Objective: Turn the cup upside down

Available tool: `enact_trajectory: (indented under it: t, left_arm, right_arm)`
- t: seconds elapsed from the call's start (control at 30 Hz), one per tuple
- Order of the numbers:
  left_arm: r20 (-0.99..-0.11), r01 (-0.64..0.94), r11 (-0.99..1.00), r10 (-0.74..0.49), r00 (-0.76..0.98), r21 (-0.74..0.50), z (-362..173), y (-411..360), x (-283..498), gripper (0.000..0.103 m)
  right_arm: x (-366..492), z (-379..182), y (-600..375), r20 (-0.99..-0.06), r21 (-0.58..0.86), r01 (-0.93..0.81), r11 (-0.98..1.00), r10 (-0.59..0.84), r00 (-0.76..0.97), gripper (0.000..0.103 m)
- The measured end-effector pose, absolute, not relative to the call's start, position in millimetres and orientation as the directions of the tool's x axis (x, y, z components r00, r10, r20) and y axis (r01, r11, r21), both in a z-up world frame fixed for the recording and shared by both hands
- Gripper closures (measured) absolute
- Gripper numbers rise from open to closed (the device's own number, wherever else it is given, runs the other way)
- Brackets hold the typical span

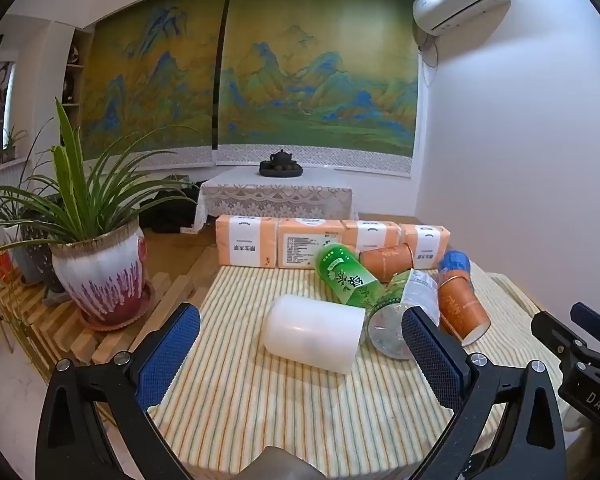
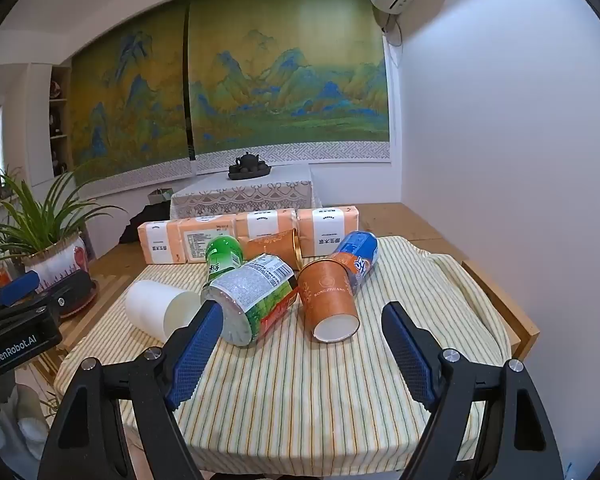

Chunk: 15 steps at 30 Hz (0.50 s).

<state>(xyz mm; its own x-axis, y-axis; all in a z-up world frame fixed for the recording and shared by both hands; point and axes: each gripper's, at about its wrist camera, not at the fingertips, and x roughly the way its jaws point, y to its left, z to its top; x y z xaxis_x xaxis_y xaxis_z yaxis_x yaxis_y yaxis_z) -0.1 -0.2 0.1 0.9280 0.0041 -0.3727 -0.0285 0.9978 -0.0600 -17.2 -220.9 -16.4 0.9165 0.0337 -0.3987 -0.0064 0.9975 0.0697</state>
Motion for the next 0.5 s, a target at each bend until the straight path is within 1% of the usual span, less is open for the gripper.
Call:
enact_trajectory:
  t: [0.43,0.5]
  left_arm:
    - [-0.370,-0.037,0.996,0.004,0.929,-0.081,10.0,21.4,-8.7,0.001]
    - [-0.369,-0.034,0.998,0.009,0.929,-0.060,5.6,9.1,-5.3,0.001]
  right_arm:
    - [-15.9,-12.2,-219.4,-0.406,0.068,-0.008,0.998,0.035,0.913,0.025]
    - [-13.0,-10.7,-220.1,-0.409,0.072,-0.008,0.997,0.037,0.912,0.025]
